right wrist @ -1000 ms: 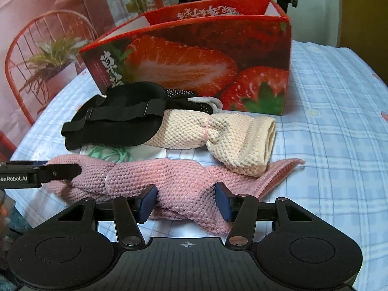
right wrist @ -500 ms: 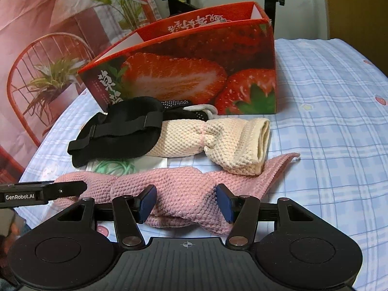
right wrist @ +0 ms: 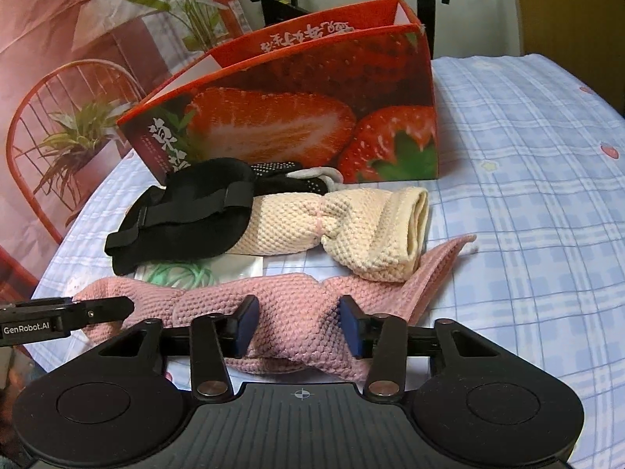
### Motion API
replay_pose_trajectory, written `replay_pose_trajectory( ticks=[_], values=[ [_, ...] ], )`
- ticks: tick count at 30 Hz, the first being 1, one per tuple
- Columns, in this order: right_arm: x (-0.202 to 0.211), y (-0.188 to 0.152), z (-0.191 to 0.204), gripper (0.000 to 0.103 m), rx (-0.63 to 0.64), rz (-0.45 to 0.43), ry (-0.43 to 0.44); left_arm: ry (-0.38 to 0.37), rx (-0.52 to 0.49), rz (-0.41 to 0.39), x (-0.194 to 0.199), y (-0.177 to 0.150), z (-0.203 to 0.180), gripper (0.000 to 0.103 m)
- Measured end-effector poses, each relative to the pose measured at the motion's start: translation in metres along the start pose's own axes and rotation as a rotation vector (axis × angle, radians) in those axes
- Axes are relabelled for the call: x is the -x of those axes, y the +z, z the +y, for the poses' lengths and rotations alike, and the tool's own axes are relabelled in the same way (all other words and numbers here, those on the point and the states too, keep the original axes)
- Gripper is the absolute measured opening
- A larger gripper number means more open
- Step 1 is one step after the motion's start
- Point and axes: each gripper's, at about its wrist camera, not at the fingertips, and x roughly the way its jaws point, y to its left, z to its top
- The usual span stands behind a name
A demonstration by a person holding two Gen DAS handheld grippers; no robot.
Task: Organize soft objects
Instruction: 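Close both grippers on the pink knit towel, then lift the pink towel with both grippers and carry it over the box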
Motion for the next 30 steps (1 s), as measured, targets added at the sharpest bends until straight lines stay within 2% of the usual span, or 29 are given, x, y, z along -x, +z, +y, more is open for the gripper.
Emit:
replay_pose_trajectory(
  ticks=[5, 7, 30],
  values=[
    [0.006, 0.002, 0.006, 0.023, 0.015, -0.017, 0.028, -0.012, -0.003, -0.022, 0.007, 0.001, 0.0, 0.018],
    [0.011, 0.004, 0.009, 0.022, 0.03, -0.031, 0.037, -0.011, -0.012, -0.037, 0.011, 0.002, -0.001, 0.018],
    [0.058, 0.035, 0.035, 0.02, 0.135, -0.187, 0.091, -0.016, -0.031, -0.19, 0.056, 0.031, -0.004, 0.017]
  ],
)
